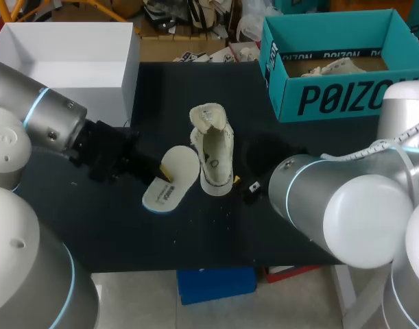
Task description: Take the shoe out of the shoebox, open the shoe tongue, remove and reinsert the insole, then place the shoe into the shoebox
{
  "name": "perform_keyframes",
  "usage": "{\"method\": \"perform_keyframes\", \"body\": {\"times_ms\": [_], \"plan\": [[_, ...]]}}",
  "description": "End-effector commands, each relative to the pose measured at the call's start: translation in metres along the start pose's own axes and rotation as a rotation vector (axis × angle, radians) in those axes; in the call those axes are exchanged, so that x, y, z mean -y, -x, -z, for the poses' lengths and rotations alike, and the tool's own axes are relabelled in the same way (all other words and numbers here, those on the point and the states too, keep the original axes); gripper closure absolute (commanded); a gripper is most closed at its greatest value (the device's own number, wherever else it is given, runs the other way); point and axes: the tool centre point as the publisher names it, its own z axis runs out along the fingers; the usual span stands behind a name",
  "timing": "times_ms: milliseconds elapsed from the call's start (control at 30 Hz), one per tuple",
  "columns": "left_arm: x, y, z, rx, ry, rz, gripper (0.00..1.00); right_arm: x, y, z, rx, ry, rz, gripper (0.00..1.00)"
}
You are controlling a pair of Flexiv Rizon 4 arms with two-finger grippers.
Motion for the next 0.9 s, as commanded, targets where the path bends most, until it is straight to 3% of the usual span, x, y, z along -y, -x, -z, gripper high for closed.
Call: {"method": "perform_keyframes", "body": {"times_ms": [33, 433, 500, 633, 900], "plan": [[-0.01, 0.002, -0.005, -0.05, -0.206, -0.06, 1.0, 0.001, 0.0, 0.0, -0.003, 0.003, -0.001, 0.0], [-0.01, 0.002, -0.005, -0.05, -0.206, -0.06, 1.0, 0.001, 0.0, 0.0, -0.003, 0.003, -0.001, 0.0], [-0.014, -0.001, -0.006, -0.132, -0.196, -0.026, 1.0, 0.001, 0.0, 0.0, -0.003, 0.003, -0.001, 0.0], [-0.019, -0.002, -0.009, -0.195, -0.207, 0.032, 1.0, 0.001, 0.0, 0.0, -0.003, 0.003, -0.001, 0.0], [-0.031, 0.0, -0.015, -0.226, -0.232, 0.049, 1.0, 0.001, 0.0, 0.0, -0.003, 0.003, -0.001, 0.0]]}}
